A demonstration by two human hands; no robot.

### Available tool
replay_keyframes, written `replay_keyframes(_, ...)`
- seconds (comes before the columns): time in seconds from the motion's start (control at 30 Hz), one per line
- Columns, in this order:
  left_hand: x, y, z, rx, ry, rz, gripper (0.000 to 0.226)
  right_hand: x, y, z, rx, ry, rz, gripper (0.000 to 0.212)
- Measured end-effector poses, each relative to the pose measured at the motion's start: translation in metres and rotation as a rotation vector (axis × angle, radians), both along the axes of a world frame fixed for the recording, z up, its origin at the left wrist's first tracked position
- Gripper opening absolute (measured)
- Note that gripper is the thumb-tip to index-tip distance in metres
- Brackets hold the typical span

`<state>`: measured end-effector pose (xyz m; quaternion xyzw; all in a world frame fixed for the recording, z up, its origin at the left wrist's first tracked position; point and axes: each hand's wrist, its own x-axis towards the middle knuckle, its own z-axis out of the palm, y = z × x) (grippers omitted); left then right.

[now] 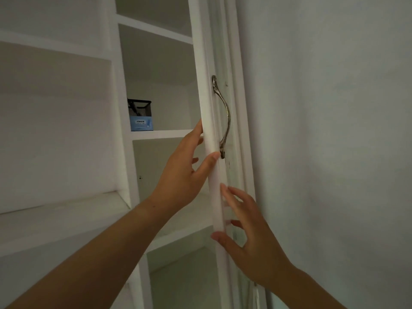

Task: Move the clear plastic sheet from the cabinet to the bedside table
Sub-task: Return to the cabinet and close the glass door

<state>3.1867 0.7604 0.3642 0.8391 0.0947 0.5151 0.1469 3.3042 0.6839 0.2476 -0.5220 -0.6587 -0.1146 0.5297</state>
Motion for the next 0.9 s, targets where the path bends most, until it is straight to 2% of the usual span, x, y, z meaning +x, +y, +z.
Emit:
replay_keyframes(0.3,-0.052,0.050,0.005,0.032,0.062,0.216,0.068,-0.044,0.054,0.000,-0.005,-0.020,-0.016,0.078)
replay_keyframes(0.47,-0.067,0.062,-0.006,0.055,0.164,0.293,0.083,-0.059,0.074,-0.003,0.028,-0.009,-0.026,0.081)
replay_keyframes(0.9,-0.077,0.083,-0.017,0.092,0.122,0.403,0.080,-0.055,0.105,-0.004,-0.027,-0.033,0.013,0.088)
